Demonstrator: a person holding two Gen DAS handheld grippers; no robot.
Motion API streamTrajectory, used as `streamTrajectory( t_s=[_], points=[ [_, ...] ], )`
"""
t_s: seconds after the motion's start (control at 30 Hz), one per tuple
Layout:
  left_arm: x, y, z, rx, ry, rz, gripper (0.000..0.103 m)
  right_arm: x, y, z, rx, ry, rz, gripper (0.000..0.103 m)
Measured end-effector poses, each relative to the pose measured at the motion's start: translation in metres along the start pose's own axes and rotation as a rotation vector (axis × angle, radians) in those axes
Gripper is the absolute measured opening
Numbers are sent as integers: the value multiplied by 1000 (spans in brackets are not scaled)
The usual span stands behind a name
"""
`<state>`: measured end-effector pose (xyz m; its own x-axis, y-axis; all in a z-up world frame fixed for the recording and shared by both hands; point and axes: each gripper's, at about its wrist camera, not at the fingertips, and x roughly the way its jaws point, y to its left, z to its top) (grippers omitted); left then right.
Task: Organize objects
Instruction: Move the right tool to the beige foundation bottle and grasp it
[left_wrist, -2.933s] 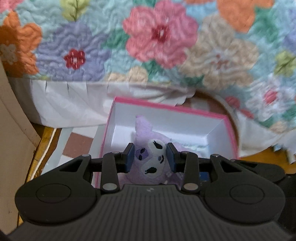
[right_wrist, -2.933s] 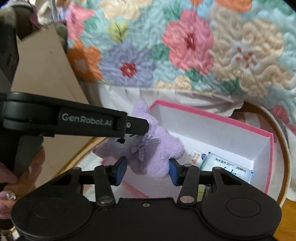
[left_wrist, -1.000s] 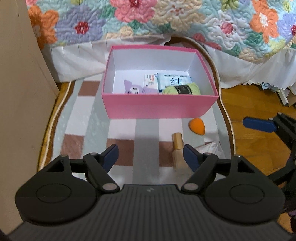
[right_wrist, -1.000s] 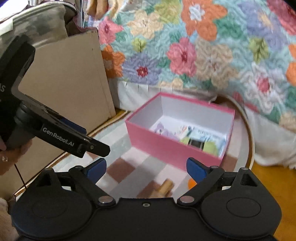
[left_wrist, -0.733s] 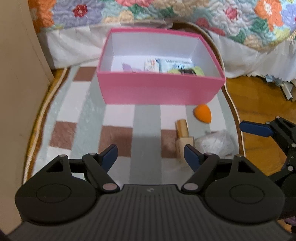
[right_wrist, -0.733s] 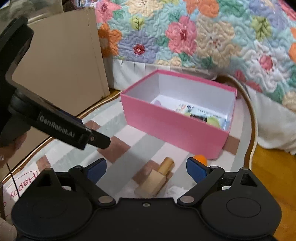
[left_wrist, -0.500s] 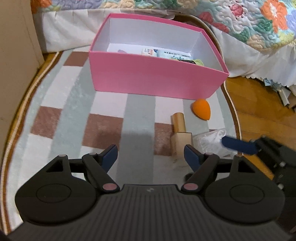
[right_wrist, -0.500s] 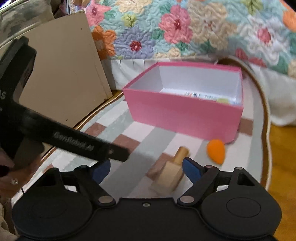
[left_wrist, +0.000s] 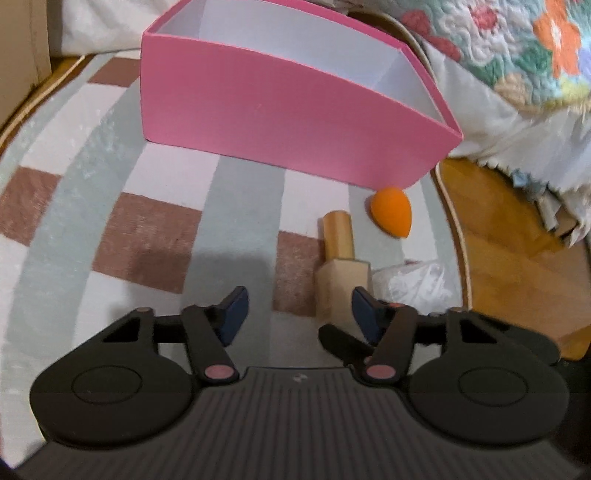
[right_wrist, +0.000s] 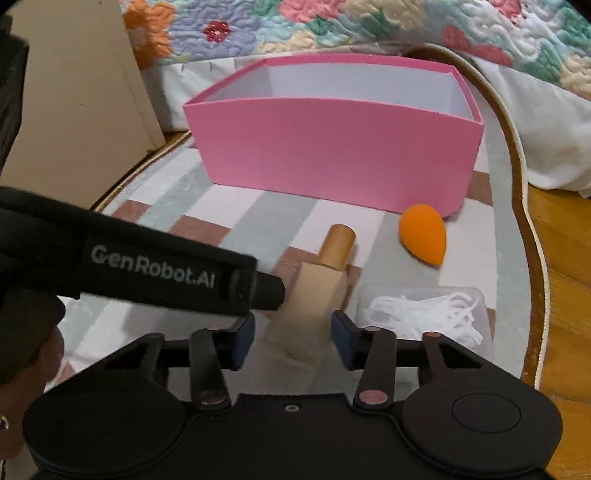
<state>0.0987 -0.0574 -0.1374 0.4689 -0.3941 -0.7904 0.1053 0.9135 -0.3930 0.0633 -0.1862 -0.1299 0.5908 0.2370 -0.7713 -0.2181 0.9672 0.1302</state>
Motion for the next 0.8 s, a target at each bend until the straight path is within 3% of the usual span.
streamTrajectory(
  t_s=[0.13,0.23,0.4,0.47,0.6,0.7,0.8],
  points=[
    [5,12,0,-72,-1,-56,44,5,2,1,-14,-4,-21,46],
    [6,16,-4,-84,10,-58,36,5,9,1,-57,-11,-26,44],
    [5,17,-10,-102,28,-101,24,2,10,0,-23,3,59,43],
    [6,13,-11,-94,30,-91,25,2,8,-1,-3,14,98,43],
    [6,10,-16,-90,16,-75,24,3,9,-2,-1,30,101,45],
    [5,10,-16,-86,14,-74,25,15,14,-8,-21,92,80,46],
    [3,8,-18,-57,17,-71,26,17,39,-12,-190,79,-12,44]
  ],
)
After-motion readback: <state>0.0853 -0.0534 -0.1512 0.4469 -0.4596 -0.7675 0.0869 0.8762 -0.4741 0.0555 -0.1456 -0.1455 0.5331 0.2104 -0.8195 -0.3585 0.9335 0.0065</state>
